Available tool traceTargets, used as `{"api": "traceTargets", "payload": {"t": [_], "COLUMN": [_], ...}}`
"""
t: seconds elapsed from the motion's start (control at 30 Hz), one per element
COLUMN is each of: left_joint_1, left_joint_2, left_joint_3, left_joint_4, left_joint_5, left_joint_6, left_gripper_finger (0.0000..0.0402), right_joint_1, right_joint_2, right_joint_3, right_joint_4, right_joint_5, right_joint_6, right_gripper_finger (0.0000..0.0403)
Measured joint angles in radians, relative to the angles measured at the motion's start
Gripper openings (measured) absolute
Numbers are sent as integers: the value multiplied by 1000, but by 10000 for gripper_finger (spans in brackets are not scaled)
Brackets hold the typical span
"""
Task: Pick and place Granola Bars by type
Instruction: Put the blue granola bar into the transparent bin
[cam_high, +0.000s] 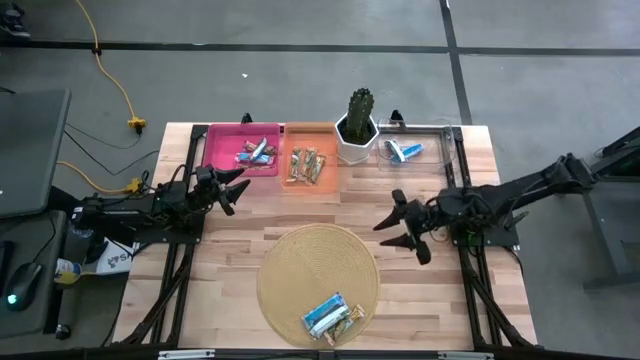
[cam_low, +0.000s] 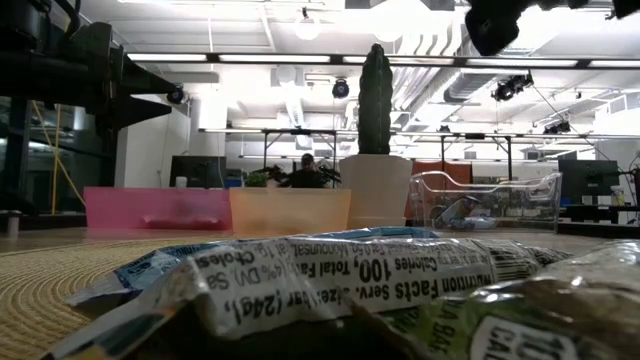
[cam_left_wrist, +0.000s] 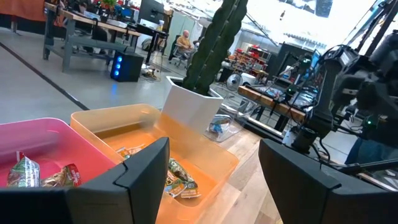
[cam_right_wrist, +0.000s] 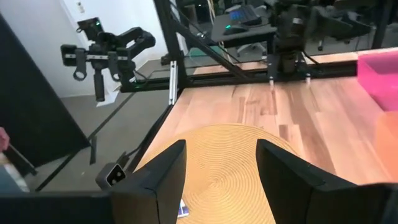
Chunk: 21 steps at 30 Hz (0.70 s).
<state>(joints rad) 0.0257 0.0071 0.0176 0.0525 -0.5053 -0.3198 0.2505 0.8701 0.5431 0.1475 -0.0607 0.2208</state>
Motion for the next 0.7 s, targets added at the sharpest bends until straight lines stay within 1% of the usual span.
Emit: {"api": "traceTargets", "payload": {"t": [0.1, 0.23, 0.33, 0.43, 0.57, 0.7], "left_joint_1": [0, 0, 0, 0, 0, 0], "left_joint_2": [0, 0, 0, 0, 0, 0], "left_joint_3": [0, 0, 0, 0, 0, 0], "left_joint_4": [0, 0, 0, 0, 0, 0], "left_joint_5": [0, 0, 0, 0, 0, 0], "left_joint_6": [0, 0, 0, 0, 0, 0], "left_gripper_finger": [245, 245, 245, 245, 245, 245], "right_joint_1": [43, 95, 121, 143, 164, 184], "right_joint_2": [48, 126, 203, 295, 432, 559], "right_joint_3": [61, 194, 314, 440, 603, 725], "right_joint_4": [-17, -89, -203, -341, -524, -639], "right_joint_5": [33, 92, 128, 141, 137, 114], "right_joint_6": [-44, -131, -165, -177, -190, -209], "right_gripper_finger": [179, 179, 179, 179, 179, 179]}}
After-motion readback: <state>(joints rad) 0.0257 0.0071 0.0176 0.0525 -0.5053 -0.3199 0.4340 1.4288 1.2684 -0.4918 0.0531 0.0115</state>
